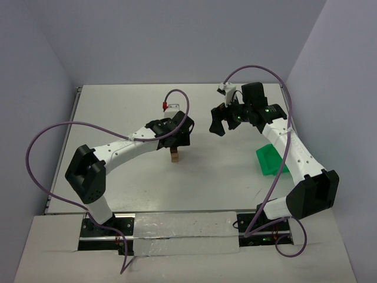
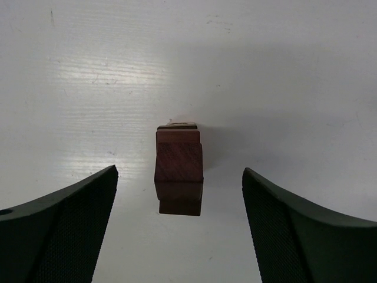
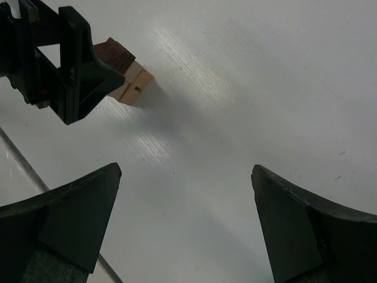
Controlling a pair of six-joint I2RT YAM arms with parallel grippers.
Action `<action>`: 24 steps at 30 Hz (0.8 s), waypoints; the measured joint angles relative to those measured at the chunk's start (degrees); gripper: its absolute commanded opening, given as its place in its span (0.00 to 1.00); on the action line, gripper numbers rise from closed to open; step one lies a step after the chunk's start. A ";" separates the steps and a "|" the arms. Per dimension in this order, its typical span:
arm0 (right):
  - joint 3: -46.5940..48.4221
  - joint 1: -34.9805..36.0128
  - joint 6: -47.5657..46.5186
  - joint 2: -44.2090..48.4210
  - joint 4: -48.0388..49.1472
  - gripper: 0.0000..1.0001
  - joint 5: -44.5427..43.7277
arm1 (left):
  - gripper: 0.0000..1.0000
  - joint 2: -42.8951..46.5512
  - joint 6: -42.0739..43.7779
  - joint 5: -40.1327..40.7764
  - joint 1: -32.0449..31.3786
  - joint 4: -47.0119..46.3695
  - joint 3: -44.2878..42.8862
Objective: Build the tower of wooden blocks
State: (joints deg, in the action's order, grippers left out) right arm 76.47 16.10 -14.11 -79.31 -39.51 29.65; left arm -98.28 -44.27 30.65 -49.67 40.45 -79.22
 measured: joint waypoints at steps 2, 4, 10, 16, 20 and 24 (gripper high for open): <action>0.00 0.00 -0.02 0.00 0.00 1.00 0.02 | 0.99 0.00 0.26 -0.11 0.10 0.01 0.00; 0.00 0.00 -0.02 0.00 0.00 1.00 0.04 | 0.99 0.00 0.57 -0.34 0.31 0.05 -0.06; -0.02 0.00 0.19 0.00 0.05 1.00 -0.08 | 0.99 1.00 5.78 -5.36 2.70 0.63 -3.93; -2.61 -0.05 2.09 2.00 1.93 1.00 -1.60 | 0.99 11.35 17.32 -22.90 19.08 -1.34 -4.68; -6.24 -0.77 4.52 5.09 4.49 1.00 -4.91 | 0.99 20.08 25.55 -28.58 33.89 -3.91 -0.66; -8.77 -1.76 8.12 7.08 6.25 1.00 -10.33 | 0.99 27.48 32.72 -32.65 43.28 -6.38 8.72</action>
State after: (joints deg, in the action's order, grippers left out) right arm 67.70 14.34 -5.99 -72.23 -33.25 19.32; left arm -70.80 -11.55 -2.00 -6.39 34.07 -70.50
